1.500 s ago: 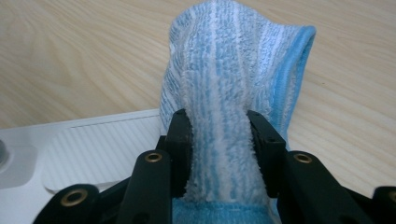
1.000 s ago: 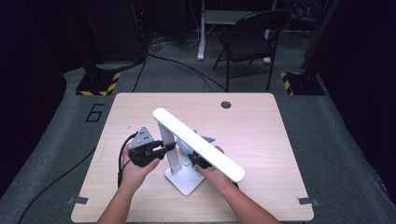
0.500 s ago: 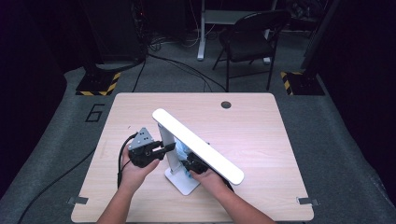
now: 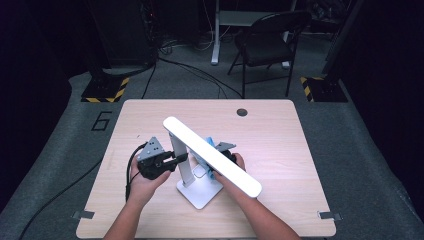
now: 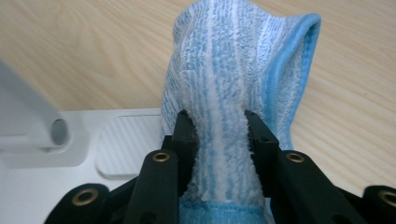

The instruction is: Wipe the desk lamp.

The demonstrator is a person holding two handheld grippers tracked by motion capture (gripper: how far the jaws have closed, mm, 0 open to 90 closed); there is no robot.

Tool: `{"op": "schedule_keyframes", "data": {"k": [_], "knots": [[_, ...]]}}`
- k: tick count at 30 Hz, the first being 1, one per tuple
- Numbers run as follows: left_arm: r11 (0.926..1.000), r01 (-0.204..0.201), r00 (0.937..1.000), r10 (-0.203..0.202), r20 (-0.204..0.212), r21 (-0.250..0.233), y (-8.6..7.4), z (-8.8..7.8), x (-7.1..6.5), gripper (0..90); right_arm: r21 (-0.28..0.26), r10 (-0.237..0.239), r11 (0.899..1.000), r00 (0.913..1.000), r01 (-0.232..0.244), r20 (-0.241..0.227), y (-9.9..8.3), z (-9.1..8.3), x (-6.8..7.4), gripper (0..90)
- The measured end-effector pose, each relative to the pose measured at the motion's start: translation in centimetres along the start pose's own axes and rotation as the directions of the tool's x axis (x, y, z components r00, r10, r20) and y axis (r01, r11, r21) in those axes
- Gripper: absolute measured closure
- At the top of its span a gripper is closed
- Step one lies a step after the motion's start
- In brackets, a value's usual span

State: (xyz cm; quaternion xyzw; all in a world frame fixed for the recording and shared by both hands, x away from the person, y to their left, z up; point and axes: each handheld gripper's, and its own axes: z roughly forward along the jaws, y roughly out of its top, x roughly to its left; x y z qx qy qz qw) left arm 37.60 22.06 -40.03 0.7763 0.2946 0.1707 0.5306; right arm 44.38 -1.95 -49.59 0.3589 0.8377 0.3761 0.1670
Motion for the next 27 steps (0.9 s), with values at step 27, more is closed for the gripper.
{"op": "schedule_keyframes", "data": {"k": [27], "knots": [[0.9999, -0.016, 0.9990, 0.016, -0.043, -0.005, -0.1, 0.2, 0.8, 69.7, 0.060, 0.019, 0.998, 0.9991, -0.021, 0.039, -1.9, -1.4, -5.0, 68.7]]}}
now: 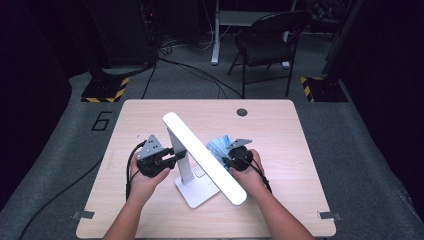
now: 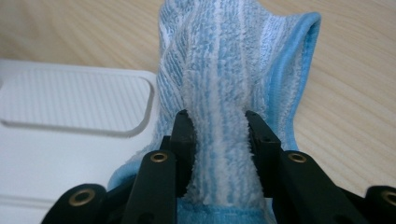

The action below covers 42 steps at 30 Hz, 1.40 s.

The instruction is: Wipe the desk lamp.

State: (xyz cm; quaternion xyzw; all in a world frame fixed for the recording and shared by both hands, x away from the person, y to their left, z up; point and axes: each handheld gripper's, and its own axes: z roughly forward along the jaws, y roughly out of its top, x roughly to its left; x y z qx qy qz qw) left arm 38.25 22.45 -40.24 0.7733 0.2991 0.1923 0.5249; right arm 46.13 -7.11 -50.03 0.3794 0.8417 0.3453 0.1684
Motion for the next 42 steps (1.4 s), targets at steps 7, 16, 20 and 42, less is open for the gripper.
{"op": "schedule_keyframes", "data": {"k": [7, 16, 20, 42], "knots": [[0.9998, 0.020, 0.9997, -0.020, 0.016, 0.008, -0.6, 1.0, 0.0, 67.5, -0.011, 0.055, 0.998, 0.9964, -0.056, -0.064, -0.6, -0.6, -0.2, 65.2], [0.9994, 0.034, 0.9990, -0.034, 0.030, 0.004, -1.0, 1.3, 0.4, 73.3, -0.060, 0.122, 0.990, 0.9910, -0.126, -0.054, -0.2, 0.1, -0.4, 51.4], [1.0000, 0.003, 0.9997, -0.003, 0.022, 0.007, -1.0, 1.3, 0.2, 74.5, -0.056, 0.115, 0.992, 0.9923, -0.117, -0.046, 0.2, 0.8, -0.2, 56.9], [0.9999, 0.007, 0.9997, -0.007, -0.024, 0.015, -1.0, 1.3, -0.3, 74.5, -0.026, 0.082, 0.996, 0.9892, -0.086, -0.122, -1.9, -1.1, 0.2, 66.0]]}}
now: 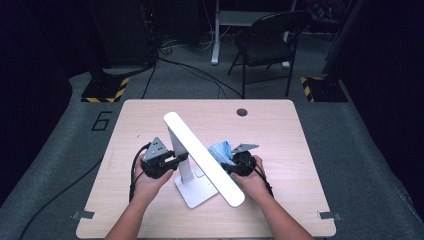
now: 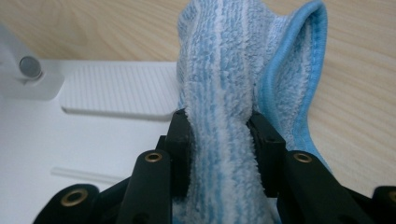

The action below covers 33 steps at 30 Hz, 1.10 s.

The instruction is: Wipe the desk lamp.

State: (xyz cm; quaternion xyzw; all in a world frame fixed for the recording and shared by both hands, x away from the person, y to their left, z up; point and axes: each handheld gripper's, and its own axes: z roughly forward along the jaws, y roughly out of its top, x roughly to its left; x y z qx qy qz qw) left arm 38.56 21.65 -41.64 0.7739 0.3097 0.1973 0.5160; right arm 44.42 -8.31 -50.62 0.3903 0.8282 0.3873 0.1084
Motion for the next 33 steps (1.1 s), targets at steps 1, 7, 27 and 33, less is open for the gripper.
{"op": "schedule_keyframes", "data": {"k": [1, 7, 27, 33], "knots": [[1.0000, 0.001, 1.0000, -0.001, -0.001, -0.004, 0.0, 0.0, 0.0, 74.5, -0.013, 0.003, 1.000, 0.9999, -0.003, 0.010, -0.2, -0.1, 0.1, 66.0], [1.0000, 0.004, 1.0000, -0.004, -0.003, -0.008, -0.1, 0.0, 0.0, 74.5, 0.017, -0.039, 0.999, 0.9992, 0.039, 0.004, -1.3, -1.5, 0.4, 66.0], [1.0000, 0.005, 0.9988, -0.005, 0.048, -0.003, 0.0, 0.1, 0.3, 75.3, 0.007, 0.066, 0.998, 0.9973, -0.065, -0.034, -1.8, -1.7, -0.3, 63.2], [0.9999, 0.010, 0.9985, -0.010, 0.053, 0.001, 0.0, 0.1, 0.4, 75.2, 0.000, 0.069, 0.998, 0.9970, -0.069, -0.037, -1.3, -1.2, -0.4, 63.3]]}}
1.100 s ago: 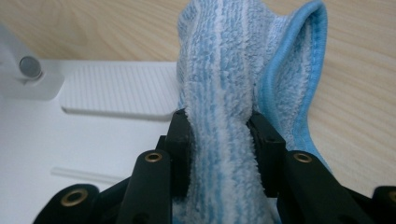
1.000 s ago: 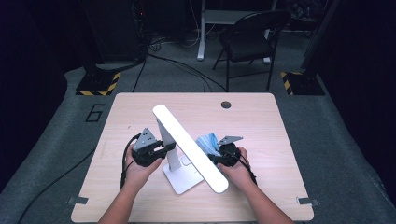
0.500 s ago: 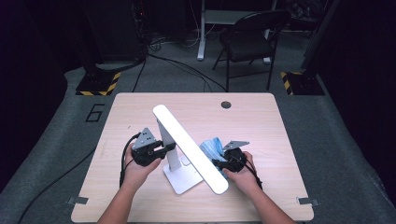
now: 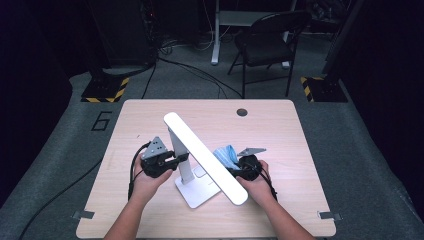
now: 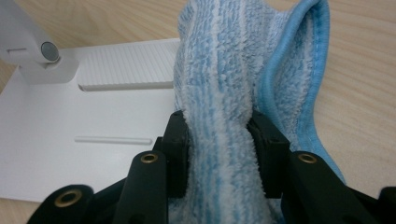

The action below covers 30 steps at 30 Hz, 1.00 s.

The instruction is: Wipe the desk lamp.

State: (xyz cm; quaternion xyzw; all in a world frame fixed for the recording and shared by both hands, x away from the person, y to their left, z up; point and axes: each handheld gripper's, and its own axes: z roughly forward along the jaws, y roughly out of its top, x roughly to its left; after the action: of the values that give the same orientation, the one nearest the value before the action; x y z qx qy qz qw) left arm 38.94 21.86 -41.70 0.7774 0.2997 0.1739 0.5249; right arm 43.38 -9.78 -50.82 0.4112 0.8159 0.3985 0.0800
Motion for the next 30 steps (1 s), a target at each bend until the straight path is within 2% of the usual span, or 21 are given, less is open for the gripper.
{"op": "schedule_keyframes", "data": {"k": [7, 9, 11, 13, 14, 17, 22, 24, 25, 26, 27, 30], "knots": [[1.0000, 0.000, 1.0000, 0.000, 0.001, -0.003, 0.0, 0.0, 0.0, 75.2, -0.006, 0.020, 1.000, 0.9997, -0.020, -0.012, 1.0, 1.0, -0.2, 63.4], [1.0000, 0.000, 1.0000, 0.000, 0.002, -0.003, 0.0, 0.1, 0.0, 75.3, -0.003, 0.039, 0.999, 0.9992, -0.039, -0.010, 1.3, 1.2, -0.3, 63.3], [1.0000, 0.001, 1.0000, -0.001, 0.003, -0.003, 0.0, 0.1, 0.0, 75.3, -0.018, 0.044, 0.999, 0.9990, -0.044, -0.007, 1.5, 1.6, -0.4, 63.2], [1.0000, 0.000, 1.0000, 0.000, 0.005, -0.002, 0.0, 0.1, 0.0, 75.3, -0.004, 0.049, 0.999, 0.9987, -0.049, -0.011, 1.9, 1.9, -0.3, 63.1], [1.0000, -0.004, 1.0000, 0.004, 0.005, -0.002, 0.0, 0.1, 0.0, 75.3, -0.022, 0.029, 0.999, 0.9996, -0.029, -0.007, 2.1, 2.2, -0.4, 63.0], [0.9999, -0.009, 0.9999, 0.009, 0.009, 0.004, 0.0, 0.1, -0.1, 75.5, -0.014, 0.036, 0.999, 0.9994, -0.036, -0.003, 2.6, 2.7, -0.5, 62.9], [1.0000, -0.009, 0.9995, 0.009, 0.029, 0.001, 0.0, 0.1, 0.0, 75.5, -0.010, 0.063, 0.998, 0.9980, -0.063, -0.009, 3.3, 3.4, -0.5, 62.8], [1.0000, -0.007, 0.9997, 0.007, 0.025, -0.005, 0.0, 0.1, 0.0, 75.5, -0.015, 0.067, 0.998, 0.9977, -0.067, -0.006, 3.5, 3.7, -0.6, 62.7], [1.0000, -0.007, 0.9997, 0.008, 0.025, -0.006, -0.1, 0.1, 0.0, 75.5, -0.011, 0.087, 0.996, 0.9962, -0.087, -0.012, 3.6, 3.8, -0.6, 62.7], [1.0000, -0.010, 0.9996, 0.010, 0.028, 0.000, 0.0, 0.1, 0.0, 75.5, -0.013, 0.081, 0.997, 0.9966, -0.081, -0.013, 3.7, 3.9, -0.7, 62.8], [0.9999, -0.009, 0.9997, 0.009, 0.022, -0.006, -0.1, 0.1, 0.0, 75.5, -0.012, 0.100, 0.995, 0.9949, -0.101, -0.013, 3.8, 4.0, -0.6, 62.7], [1.0000, -0.009, 0.9997, 0.009, 0.022, 0.002, 0.0, 0.0, -0.1, 75.5, -0.020, 0.097, 0.995, 0.9952, -0.098, -0.011, 4.1, 4.3, -0.6, 63.1]]}}
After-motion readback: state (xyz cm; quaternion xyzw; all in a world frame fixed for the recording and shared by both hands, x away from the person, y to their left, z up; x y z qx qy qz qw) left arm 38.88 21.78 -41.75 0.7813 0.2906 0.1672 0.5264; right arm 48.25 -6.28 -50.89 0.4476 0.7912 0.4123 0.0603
